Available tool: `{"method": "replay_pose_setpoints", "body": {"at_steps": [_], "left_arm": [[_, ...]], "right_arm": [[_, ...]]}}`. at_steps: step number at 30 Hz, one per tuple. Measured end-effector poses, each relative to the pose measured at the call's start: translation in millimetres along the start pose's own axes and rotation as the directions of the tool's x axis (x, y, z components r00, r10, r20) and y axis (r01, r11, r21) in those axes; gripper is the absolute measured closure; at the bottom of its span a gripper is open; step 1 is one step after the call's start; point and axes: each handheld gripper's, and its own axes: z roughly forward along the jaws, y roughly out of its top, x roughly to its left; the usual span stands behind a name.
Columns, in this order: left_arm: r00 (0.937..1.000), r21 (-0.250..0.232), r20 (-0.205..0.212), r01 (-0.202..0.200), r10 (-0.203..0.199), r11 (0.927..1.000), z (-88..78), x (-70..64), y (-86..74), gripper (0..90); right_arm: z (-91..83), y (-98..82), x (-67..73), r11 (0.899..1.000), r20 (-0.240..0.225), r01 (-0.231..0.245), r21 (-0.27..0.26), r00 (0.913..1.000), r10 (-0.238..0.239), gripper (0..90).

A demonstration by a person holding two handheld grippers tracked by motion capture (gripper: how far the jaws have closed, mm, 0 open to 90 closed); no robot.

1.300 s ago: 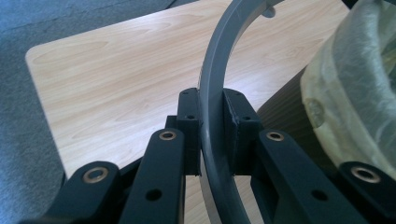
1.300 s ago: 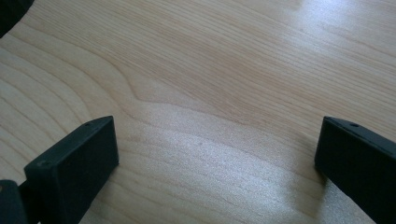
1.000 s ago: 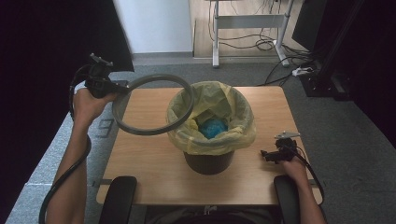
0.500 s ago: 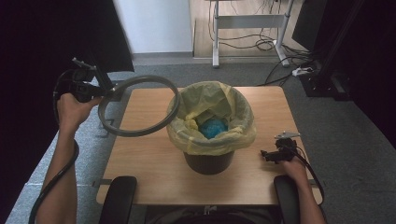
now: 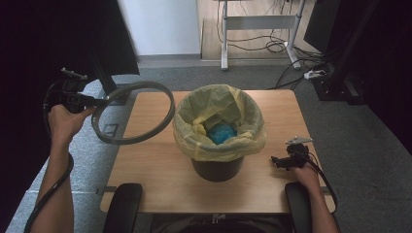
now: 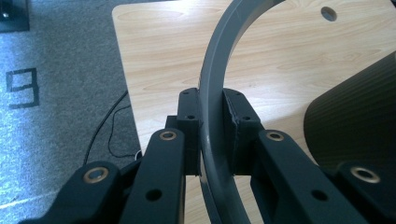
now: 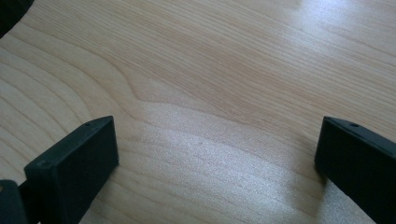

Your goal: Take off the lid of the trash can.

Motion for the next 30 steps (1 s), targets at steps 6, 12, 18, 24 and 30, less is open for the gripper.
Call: {"method": "replay_pose_setpoints", "body": {"at_steps": [6, 12, 18, 24, 30], "left_arm": [[0.9999, -0.005, -0.007, 0.015, -0.015, 0.9999, 7.0, 8.0, -8.1, 78.6], [0.9996, -0.009, -0.011, 0.026, -0.026, 0.9996, 20.1, 11.6, -16.3, 78.7], [0.9992, -0.008, -0.007, 0.038, -0.038, 0.9992, 38.7, 14.8, -26.7, 78.7], [0.9986, -0.01, -0.002, 0.052, -0.052, 0.9986, 56.8, 18.5, -37.6, 78.5], [0.9981, -0.018, -0.006, 0.061, -0.061, 0.998, 71.3, 20.8, -47.3, 78.6]], "right_arm": [[0.0, 0.0, 0.0, 1.0, 0.0, 0.0, 0.0, 1.0, 0.0, 0.0], [0.0, 0.0, 0.0, 1.0, 0.0, 0.0, 0.0, 1.0, 0.0, 0.0], [0.0, 0.0, 0.0, 1.0, 0.0, 0.0, 0.0, 1.0, 0.0, 0.0], [0.0, 0.0, 0.0, 1.0, 0.0, 0.001, 0.0, 1.0, -0.001, 0.0], [0.0, 0.0, 0.0, 1.0, 0.001, 0.001, 0.0, 1.0, -0.001, 0.0]]}}
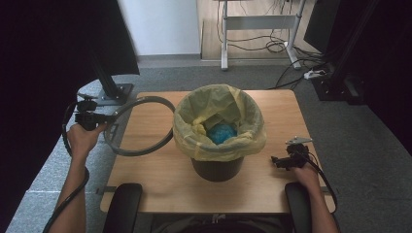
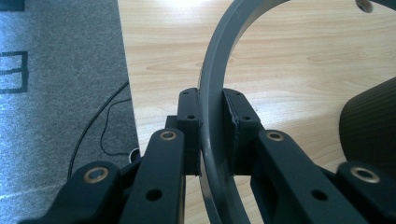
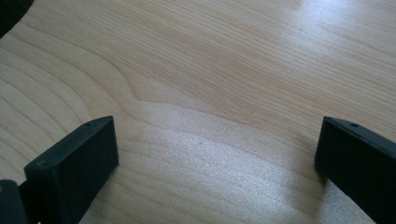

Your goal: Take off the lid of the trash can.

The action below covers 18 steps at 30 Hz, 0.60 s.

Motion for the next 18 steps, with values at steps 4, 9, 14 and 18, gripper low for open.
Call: {"method": "replay_pose_setpoints", "body": {"at_steps": [4, 9, 14, 18], "left_arm": [[1.0, 0.002, -0.005, 0.005, -0.005, 1.0, 10.2, 1.4, -6.6, 78.6], [0.9998, 0.002, -0.022, 0.003, -0.003, 1.0, 22.6, 2.2, -15.2, 78.5], [0.9997, -0.004, -0.024, 0.008, -0.008, 1.0, 34.4, 3.0, -23.5, 78.5], [0.9996, -0.004, -0.025, 0.011, -0.011, 0.9999, 45.1, 4.4, -30.7, 78.5]], "right_arm": [[0.0, 0.0, 0.0, 1.0, 0.0, 0.0, 0.0, 1.0, 0.0, 0.0], [0.0, 0.0, 0.0, 1.0, 0.0, 0.0, 0.0, 1.0, 0.0, 0.0], [0.0, 0.0, 0.1, 1.0, 0.0, 0.0, 0.0, 1.0, 0.0, 0.0], [-0.2, -0.1, 0.2, 1.0, 0.0, 0.0, 0.0, 1.0, 0.0, 0.0]]}}
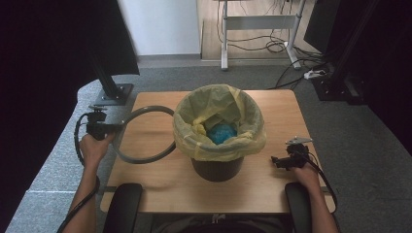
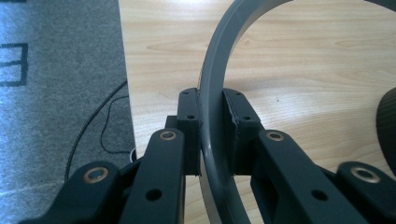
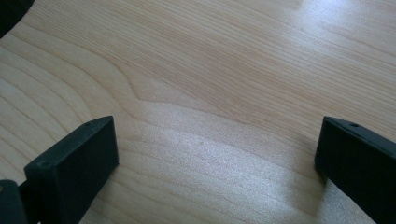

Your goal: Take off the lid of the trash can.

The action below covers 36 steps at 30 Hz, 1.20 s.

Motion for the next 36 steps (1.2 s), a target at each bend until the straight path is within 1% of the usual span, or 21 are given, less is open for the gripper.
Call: {"method": "replay_pose_setpoints", "body": {"at_steps": [4, 9, 17, 21, 25, 30, 36], "left_arm": [[1.0, 0.009, -0.002, 0.001, -0.001, 1.0, 12.6, 0.5, -7.4, 78.2], [0.9998, 0.019, -0.016, -0.006, 0.006, 0.9998, 28.5, -0.6, -15.5, 78.1], [0.999, 0.027, -0.039, -0.022, 0.023, 0.9994, 49.3, -3.4, -26.8, 78.0], [0.9987, 0.04, -0.048, -0.019, 0.02, 0.999, 60.0, -3.4, -33.0, 78.0], [0.9976, 0.053, -0.063, -0.024, 0.028, 0.9983, 69.0, -4.3, -38.3, 77.9], [0.9957, 0.064, -0.08, -0.041, 0.046, 0.9971, 78.4, -6.5, -43.8, 77.6], [0.9913, 0.078, -0.104, -0.073, 0.081, 0.9943, 87.6, -10.4, -50.7, 77.4]], "right_arm": [[0.0, 0.0, 0.0, 1.0, 0.0, 0.0, 0.0, 1.0, 0.0, 0.0], [0.0, 0.0, 0.0, 1.0, 0.0, 0.0, 0.0, 1.0, 0.0, 0.0], [0.0, 0.0, 0.0, 1.0, 0.0, 0.0, 0.0, 1.0, 0.0, 0.0], [-0.1, 0.0, 0.0, 1.0, -0.002, 0.001, 0.001, 1.0, -0.001, 0.0], [-0.1, 0.0, 0.1, 1.0, -0.002, 0.0, 0.002, 1.0, 0.0, 0.0], [-0.1, 0.0, 0.1, 1.0, -0.003, 0.001, 0.001, 1.0, -0.001, 0.0], [-0.2, 0.0, 0.2, 1.0, -0.003, 0.001, 0.001, 1.0, -0.001, 0.0]]}}
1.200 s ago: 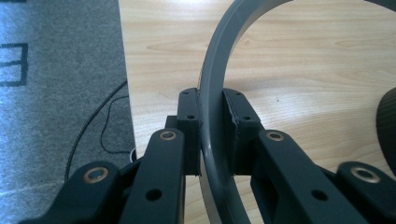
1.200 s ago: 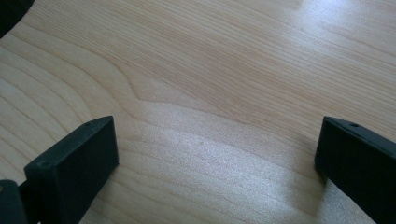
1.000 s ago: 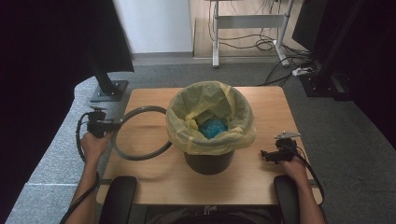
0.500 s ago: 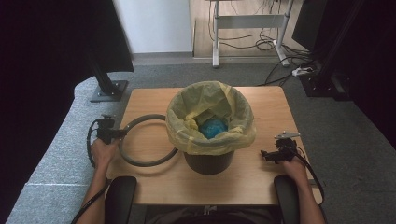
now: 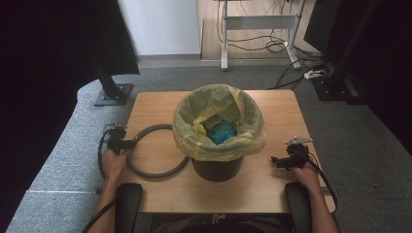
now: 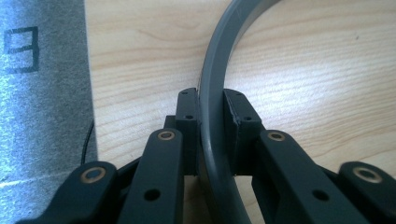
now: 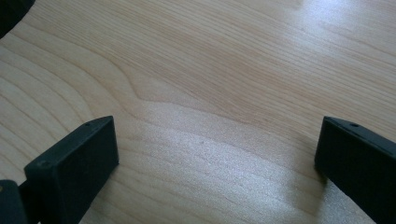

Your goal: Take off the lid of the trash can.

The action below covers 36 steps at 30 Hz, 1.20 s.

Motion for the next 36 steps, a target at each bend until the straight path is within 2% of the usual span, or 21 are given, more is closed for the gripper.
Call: {"method": "replay_pose_setpoints", "body": {"at_steps": [6, 8, 9, 17, 25, 32, 36], "left_arm": [[0.9996, -0.04, -0.003, -0.028, 0.028, 0.9988, 4.7, -5.2, -6.4, 73.8], [0.9989, -0.054, 0.003, -0.047, 0.047, 0.9974, 5.7, -7.9, -8.0, 64.9], [0.9977, -0.062, -0.012, -0.068, 0.067, 0.9958, 6.5, -10.8, -9.1, 61.9], [0.9962, -0.083, 0.001, -0.086, 0.087, 0.9928, 10.1, -16.6, -12.3, 40.4], [0.9904, -0.109, 0.029, -0.131, 0.135, 0.9853, 16.8, -23.0, -17.2, 13.5], [0.9866, -0.117, 0.043, -0.151, 0.157, 0.9816, 21.0, -26.0, -20.0, 0.0], [0.9858, -0.118, 0.046, -0.155, 0.162, 0.9808, 20.3, -25.6, -21.3, 0.0]], "right_arm": [[0.0, 0.0, 0.0, 1.0, 0.0, 0.0, 0.0, 1.0, 0.0, 0.0], [0.0, 0.0, 0.0, 1.0, 0.0, 0.0, 0.0, 1.0, 0.0, 0.0], [0.0, 0.0, 0.0, 1.0, 0.0, 0.0, 0.0, 1.0, 0.0, 0.0], [0.0, 0.0, 0.0, 1.0, 0.0, 0.001, 0.0, 1.0, -0.001, 0.0], [0.0, -0.2, 0.3, 1.0, 0.001, 0.0, -0.001, 1.0, 0.0, 0.0], [-0.3, -0.4, 0.7, 1.0, -0.002, 0.0, -0.001, 1.0, 0.0, 0.0], [-0.6, -0.8, 1.1, 1.0, -0.005, 0.004, -0.001, 1.0, -0.004, 0.0]]}}
